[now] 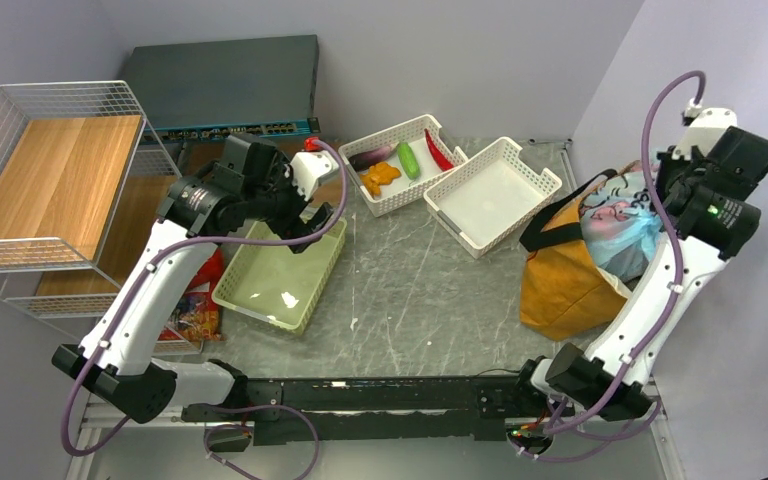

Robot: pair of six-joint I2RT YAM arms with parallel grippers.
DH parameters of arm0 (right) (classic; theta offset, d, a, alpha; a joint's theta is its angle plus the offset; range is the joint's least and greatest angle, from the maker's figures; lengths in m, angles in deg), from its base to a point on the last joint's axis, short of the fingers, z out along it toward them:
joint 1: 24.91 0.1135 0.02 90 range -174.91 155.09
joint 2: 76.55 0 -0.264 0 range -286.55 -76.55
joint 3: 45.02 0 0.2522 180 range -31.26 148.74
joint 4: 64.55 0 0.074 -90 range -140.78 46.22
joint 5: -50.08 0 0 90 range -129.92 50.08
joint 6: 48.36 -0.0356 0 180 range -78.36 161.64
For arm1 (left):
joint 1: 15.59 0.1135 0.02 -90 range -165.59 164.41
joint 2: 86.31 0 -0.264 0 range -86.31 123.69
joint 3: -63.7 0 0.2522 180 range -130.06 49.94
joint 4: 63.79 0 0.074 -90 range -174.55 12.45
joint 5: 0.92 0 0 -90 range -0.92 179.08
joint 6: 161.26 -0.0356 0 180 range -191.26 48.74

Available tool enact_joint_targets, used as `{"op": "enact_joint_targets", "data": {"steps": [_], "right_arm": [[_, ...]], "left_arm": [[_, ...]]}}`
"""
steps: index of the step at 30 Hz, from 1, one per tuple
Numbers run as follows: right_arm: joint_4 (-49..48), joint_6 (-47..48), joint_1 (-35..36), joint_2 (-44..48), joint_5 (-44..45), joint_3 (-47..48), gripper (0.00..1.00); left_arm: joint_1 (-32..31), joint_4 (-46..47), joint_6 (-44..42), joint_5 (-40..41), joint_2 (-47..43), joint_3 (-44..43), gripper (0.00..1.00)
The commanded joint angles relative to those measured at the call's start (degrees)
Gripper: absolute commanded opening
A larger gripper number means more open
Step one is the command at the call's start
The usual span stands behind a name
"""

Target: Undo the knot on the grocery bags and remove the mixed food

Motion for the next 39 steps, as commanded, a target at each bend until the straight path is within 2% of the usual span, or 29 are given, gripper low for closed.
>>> {"op": "enact_joint_targets", "data": {"steps": [1, 6, 11, 13, 17, 21, 24, 26, 28, 31, 39], "right_arm": [[-2.34, -4.30, 0.01, 1.87, -0.33, 8.54, 0.00], [-3.43, -8.56, 0.02, 0.05, -1.42, 17.57, 0.00], [-5.76, -16.58, -0.02, -4.50, -9.77, 32.14, 0.00], [-8.73, -19.96, 0.04, -5.98, -14.04, 35.19, 0.00], [-21.58, -29.71, 0.04, -3.89, -21.79, 31.46, 0.00], [-35.01, -41.43, 0.17, -3.10, -29.13, 27.04, 0.00], [-38.28, -48.21, 2.67, -5.01, -33.55, 28.23, 0.00], [-37.41, -48.58, 7.70, -5.84, -34.31, 28.62, 0.00], [-32.63, -44.23, 16.36, -6.31, -32.59, 28.22, 0.00], [-29.03, -37.79, 29.43, -4.76, -28.16, 22.31, 0.00], [-23.50, -21.54, 54.22, -3.83, -18.70, 11.06, 0.00]], "left_arm": [[-0.38, 2.00, 1.18, 0.88, 0.16, -2.02, 0.99], [-0.46, 3.19, 2.85, 2.50, 0.24, -1.54, 0.99], [-0.38, 3.04, 6.24, 5.54, 1.34, -3.19, 0.99], [-0.30, 3.94, 8.48, 5.72, 0.82, -3.36, 0.99], [0.12, 8.03, 13.28, 2.38, -2.51, -0.81, 0.99], [0.81, 8.16, 14.73, -0.13, -4.22, 0.35, 0.99], [2.04, 8.97, 15.05, -0.11, -6.13, 1.90, 0.99], [3.42, 11.55, 15.62, -0.04, -8.49, 4.53, 0.99], [5.47, 13.91, 16.21, -0.08, -11.30, 7.91, 0.99], [8.75, 15.74, 16.28, -0.98, -16.05, 13.33, 0.99], [11.57, 10.77, 11.75, -4.24, -23.57, 20.37, 0.99]]}}
